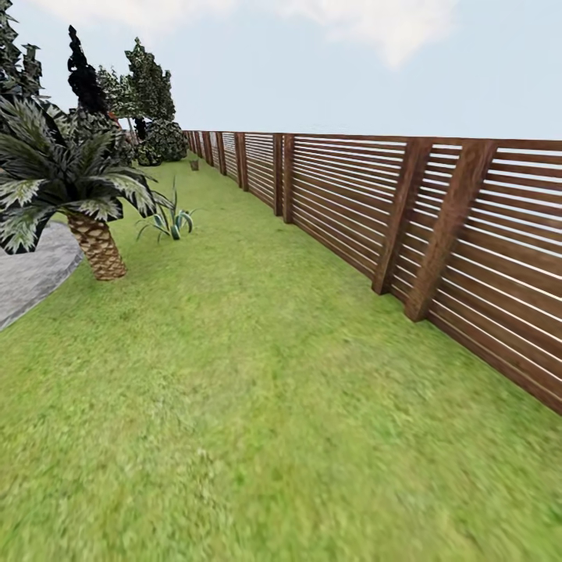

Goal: Take the three Easter eggs out of the wicker basket on the lawn in the garden, then place them on the lawn next to a single tree (choose any tree) so that all three eggs are next to the same tree and none are left in the basket.

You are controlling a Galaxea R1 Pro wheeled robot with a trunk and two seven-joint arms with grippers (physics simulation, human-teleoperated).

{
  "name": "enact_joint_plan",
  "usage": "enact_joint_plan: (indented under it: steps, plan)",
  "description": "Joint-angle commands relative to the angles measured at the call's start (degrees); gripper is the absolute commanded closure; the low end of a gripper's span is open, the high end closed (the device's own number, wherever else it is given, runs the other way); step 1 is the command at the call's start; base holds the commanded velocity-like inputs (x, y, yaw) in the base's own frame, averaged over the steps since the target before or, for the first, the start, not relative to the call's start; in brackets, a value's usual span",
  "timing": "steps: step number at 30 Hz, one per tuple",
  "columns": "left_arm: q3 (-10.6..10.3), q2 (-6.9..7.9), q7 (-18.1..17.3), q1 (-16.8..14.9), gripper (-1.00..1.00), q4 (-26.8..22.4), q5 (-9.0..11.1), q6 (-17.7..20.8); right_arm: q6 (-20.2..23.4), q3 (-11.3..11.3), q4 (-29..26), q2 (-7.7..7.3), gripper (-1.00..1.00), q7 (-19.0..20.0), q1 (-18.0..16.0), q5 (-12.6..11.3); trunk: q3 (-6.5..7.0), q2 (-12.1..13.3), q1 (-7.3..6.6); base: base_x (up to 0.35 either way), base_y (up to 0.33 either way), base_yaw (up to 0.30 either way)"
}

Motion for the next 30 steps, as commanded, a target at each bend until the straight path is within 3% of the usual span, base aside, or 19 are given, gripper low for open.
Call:
enact_joint_plan:
  steps: [1, 30]
  plan:
    - [0.0, 0.0, 0.0, 0.0, -1.0, 0.0, 0.0, 0.0, 0.0, 0.0, 0.0, 0.0, -1.0, 0.0, 0.0, 0.0, 0.0, 0.0, 0.0, 0.332, 0.0, 0.0]
    - [0.0, -0.09, 0.0, 0.0, -1.0, 0.0, 0.0, 0.0, 0.0, 0.0, 0.0, 0.0, -1.0, 0.0, 0.0, -0.2, 0.0, 0.0, 0.0, 0.332, 0.0, 0.0]
